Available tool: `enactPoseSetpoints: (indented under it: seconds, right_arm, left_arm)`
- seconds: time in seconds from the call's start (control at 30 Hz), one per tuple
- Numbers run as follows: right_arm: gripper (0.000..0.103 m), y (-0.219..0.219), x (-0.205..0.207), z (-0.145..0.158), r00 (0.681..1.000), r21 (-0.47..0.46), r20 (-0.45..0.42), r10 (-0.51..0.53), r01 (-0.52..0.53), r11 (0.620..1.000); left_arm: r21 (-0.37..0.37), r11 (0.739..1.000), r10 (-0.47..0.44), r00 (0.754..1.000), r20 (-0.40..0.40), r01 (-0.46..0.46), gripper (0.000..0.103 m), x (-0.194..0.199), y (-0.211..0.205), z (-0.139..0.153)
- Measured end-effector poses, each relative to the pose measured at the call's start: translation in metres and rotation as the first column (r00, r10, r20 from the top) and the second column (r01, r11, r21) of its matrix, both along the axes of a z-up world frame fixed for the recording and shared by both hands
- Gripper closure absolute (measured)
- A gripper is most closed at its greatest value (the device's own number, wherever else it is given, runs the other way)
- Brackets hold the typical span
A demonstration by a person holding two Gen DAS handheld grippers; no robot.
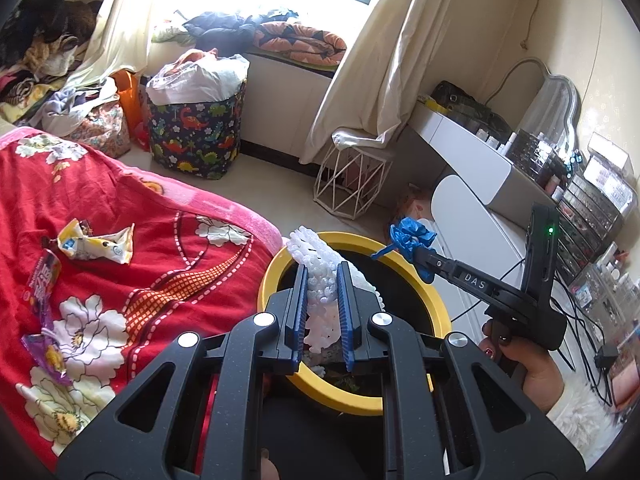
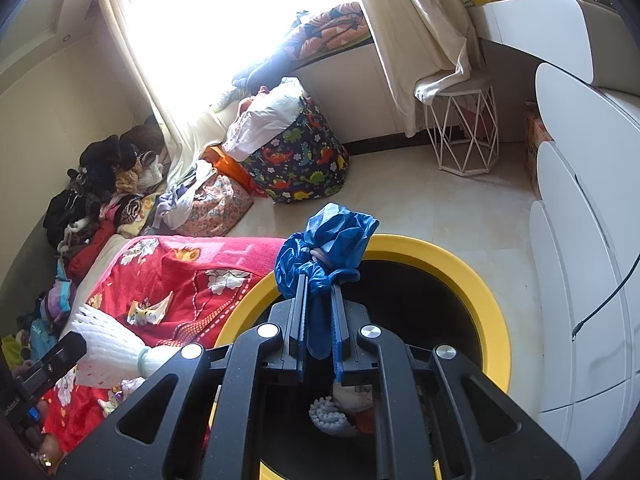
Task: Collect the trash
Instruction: 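Open both tools over the bin to drop the blue bag and foam net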
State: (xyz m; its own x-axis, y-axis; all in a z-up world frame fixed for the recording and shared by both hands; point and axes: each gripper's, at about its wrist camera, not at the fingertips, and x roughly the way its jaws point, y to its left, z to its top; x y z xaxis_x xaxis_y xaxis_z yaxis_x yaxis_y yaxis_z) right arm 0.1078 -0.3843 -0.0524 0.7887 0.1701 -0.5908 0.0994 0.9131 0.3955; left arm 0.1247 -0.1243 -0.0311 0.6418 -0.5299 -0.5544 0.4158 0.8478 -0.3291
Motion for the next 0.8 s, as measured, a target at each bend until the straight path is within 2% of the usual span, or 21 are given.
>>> enactPoseSetpoints:
  seconds: [0.8]
  right_arm:
    - [0.093,-0.010,0.007,-0.022,0.998,0.028,-0.060,0.001,0.001,1.000]
  left_arm:
    - [0.060,0.997,-0.050,0.996,-0.073,0.054,0.093,0.003,-0.040,-0.031]
